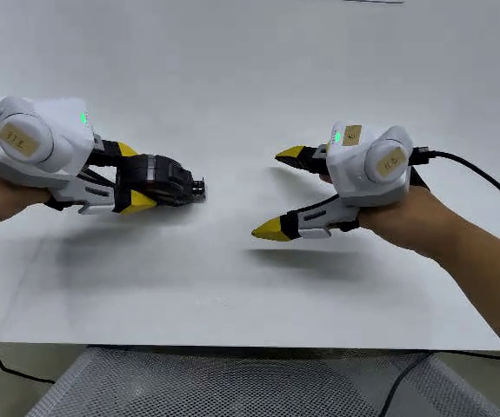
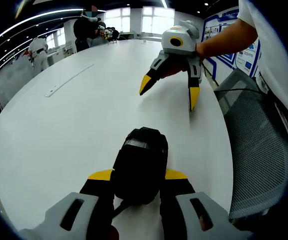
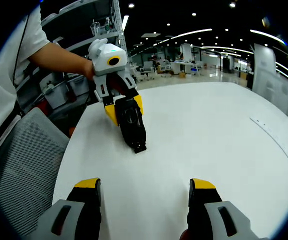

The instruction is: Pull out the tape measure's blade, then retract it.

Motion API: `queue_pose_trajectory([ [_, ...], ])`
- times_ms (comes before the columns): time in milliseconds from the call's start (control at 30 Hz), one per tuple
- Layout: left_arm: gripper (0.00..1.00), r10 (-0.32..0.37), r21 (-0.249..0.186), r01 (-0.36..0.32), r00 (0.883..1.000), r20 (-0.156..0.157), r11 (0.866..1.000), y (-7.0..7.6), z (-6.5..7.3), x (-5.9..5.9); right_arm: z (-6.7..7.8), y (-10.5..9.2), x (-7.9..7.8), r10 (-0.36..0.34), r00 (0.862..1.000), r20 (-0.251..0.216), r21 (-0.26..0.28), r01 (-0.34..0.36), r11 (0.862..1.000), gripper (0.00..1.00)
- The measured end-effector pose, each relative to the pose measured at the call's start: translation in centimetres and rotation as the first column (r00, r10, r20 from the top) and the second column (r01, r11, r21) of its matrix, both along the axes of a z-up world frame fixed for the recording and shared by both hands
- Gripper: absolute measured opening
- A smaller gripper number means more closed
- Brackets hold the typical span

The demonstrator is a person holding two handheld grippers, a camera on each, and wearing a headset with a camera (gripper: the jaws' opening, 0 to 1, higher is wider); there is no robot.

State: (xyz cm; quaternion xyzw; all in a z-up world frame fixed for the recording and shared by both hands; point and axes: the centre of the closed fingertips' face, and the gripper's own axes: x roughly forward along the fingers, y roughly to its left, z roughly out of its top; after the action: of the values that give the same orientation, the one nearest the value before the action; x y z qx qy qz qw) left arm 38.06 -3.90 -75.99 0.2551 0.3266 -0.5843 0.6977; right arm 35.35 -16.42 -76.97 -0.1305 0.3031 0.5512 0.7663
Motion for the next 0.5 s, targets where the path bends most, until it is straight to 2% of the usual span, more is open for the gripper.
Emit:
queue_pose_trajectory([
  [133, 0.29, -0.009, 0.004, 0.009, 1.000, 0.002, 1.000, 0.0, -0.1, 0.1, -0.2, 1.2, 0.4, 0.033, 0.999, 0.025, 0.011, -0.033, 0.999, 0.65],
  [333, 0.29, -0.018, 0.010, 0.018, 1.000, 0.005, 1.000, 0.0, -0.1, 0.1, -0.4, 2.9, 1.0, 0.063, 0.997, 0.037, 0.016, -0.063, 0.998, 0.59],
  [500, 0.29, -0.025, 0.011, 0.024, 1.000, 0.007, 1.000, 0.0, -0.1, 0.1, -0.4, 4.4, 1.0, 0.113, 0.992, 0.064, 0.011, -0.113, 0.993, 0.52],
])
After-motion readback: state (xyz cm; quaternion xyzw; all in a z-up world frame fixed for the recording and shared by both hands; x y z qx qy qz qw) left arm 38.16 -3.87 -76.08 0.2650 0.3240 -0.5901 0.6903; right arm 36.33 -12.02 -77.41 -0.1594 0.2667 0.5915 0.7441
